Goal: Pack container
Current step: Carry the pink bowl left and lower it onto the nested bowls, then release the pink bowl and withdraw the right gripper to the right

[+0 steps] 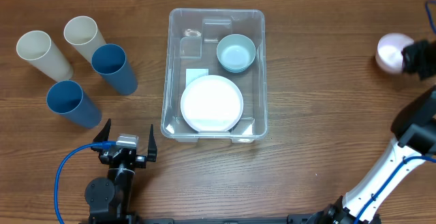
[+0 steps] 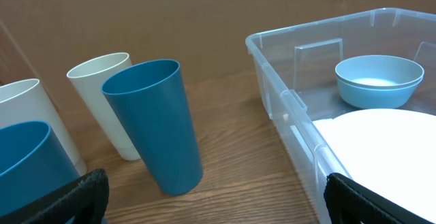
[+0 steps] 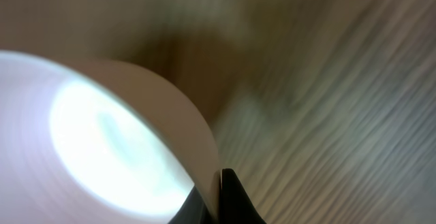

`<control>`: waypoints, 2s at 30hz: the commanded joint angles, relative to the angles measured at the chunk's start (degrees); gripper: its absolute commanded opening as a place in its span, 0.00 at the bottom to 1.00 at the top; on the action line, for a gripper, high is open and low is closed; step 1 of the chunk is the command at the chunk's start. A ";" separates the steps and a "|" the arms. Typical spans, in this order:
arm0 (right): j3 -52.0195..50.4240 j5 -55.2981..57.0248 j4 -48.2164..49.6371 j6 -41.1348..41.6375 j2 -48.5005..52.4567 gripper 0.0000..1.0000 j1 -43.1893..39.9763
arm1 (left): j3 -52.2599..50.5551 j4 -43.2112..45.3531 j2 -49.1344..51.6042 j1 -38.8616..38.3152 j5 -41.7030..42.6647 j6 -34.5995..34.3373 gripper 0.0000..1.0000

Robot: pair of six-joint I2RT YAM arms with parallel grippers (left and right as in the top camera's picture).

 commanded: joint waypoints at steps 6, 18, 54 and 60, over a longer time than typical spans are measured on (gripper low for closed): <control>39.63 -13.38 -14.62 -7.48 -1.57 0.04 13.42 | -0.31 0.04 -0.50 0.39 -0.13 -0.59 1.00; 38.27 2.19 -19.21 -13.20 -1.55 0.04 49.46 | -0.31 0.04 -0.50 0.39 -0.15 -0.59 1.00; 37.59 -8.28 -14.12 -11.76 -3.93 0.62 50.82 | -0.31 0.04 -0.50 0.39 -0.13 -0.59 1.00; 46.47 -8.09 -19.32 -8.15 -4.46 1.00 33.92 | -0.31 0.04 -0.50 0.39 -0.15 -0.59 1.00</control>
